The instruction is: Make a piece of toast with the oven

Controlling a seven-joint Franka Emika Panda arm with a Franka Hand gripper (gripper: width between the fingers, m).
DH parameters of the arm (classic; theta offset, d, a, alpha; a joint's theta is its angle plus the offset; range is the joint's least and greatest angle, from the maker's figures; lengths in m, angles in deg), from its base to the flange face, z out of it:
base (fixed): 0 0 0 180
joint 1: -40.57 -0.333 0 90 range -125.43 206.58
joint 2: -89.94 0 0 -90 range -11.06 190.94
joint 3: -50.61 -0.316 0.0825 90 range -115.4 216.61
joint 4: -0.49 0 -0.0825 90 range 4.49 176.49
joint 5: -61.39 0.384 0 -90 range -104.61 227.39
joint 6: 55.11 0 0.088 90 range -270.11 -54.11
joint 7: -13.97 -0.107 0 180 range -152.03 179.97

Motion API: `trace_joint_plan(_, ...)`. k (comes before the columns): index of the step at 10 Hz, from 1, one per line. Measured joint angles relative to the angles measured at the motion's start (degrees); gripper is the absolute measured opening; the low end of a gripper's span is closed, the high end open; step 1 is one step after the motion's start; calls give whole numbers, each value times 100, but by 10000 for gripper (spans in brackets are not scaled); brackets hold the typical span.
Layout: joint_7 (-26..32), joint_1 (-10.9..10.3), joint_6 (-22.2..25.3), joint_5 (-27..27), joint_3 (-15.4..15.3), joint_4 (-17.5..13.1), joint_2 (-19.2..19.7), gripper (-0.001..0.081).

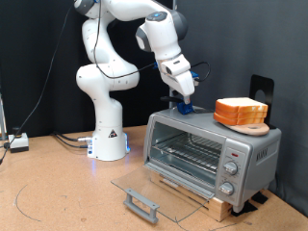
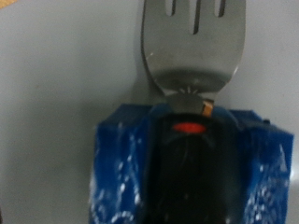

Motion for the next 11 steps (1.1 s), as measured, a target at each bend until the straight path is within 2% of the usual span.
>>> trace_joint_plan(4,-150,0,-229,480,-294,54,11,809)
trace_joint_plan(11,-421,76,-496,555,-601,189,77,809)
